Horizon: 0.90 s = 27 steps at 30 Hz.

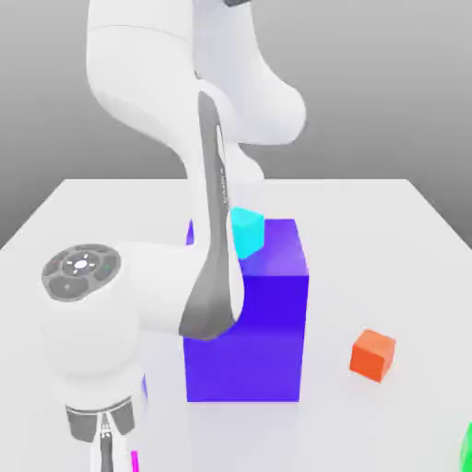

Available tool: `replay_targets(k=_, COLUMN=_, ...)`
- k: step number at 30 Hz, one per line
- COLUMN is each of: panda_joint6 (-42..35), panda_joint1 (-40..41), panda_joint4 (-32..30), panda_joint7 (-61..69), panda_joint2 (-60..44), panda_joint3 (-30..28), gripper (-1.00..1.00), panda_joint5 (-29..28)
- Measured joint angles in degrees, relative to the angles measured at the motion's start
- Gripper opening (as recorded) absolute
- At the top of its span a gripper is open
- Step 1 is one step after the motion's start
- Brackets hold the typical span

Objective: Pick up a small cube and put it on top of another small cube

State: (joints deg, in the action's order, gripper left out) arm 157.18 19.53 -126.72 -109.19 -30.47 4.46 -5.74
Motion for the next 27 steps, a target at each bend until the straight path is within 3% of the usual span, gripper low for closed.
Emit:
replay_targets(k=3, panda_joint6=0.2, panda_joint1=0.0, panda_joint4=0.1, panda_joint7=-0.1, panda_joint2=-0.3, panda_joint3=0.0, gripper=-1.0, panda_joint5=0.0)
replay_targets(k=7, panda_joint6=-5.3, panda_joint1=0.6, panda_joint4=-1.5, panda_joint7=0.9, panda_joint2=6.7, panda_joint3=1.1, gripper=-1.0, panda_joint5=1.1)
replay_targets(k=22, panda_joint6=-12.2, panda_joint1=-19.9, panda_joint4=3.2, panda_joint7=16.0, panda_joint2=5.9, panda_joint3=19.7, gripper=-1.0, panda_joint5=-10.9)
replay_targets(k=23, panda_joint6=-11.4, panda_joint1=-22.4, panda_joint4=4.4, panda_joint7=16.2, panda_joint2=3.4, panda_joint3=19.6, gripper=1.0, panda_joint5=-13.1)
replay_targets(k=27, panda_joint6=-11.4, panda_joint1=-22.4, panda_joint4=4.4, panda_joint7=16.2, panda_joint2=3.4, panda_joint3=19.6, gripper=1.0, panda_joint5=-13.1)
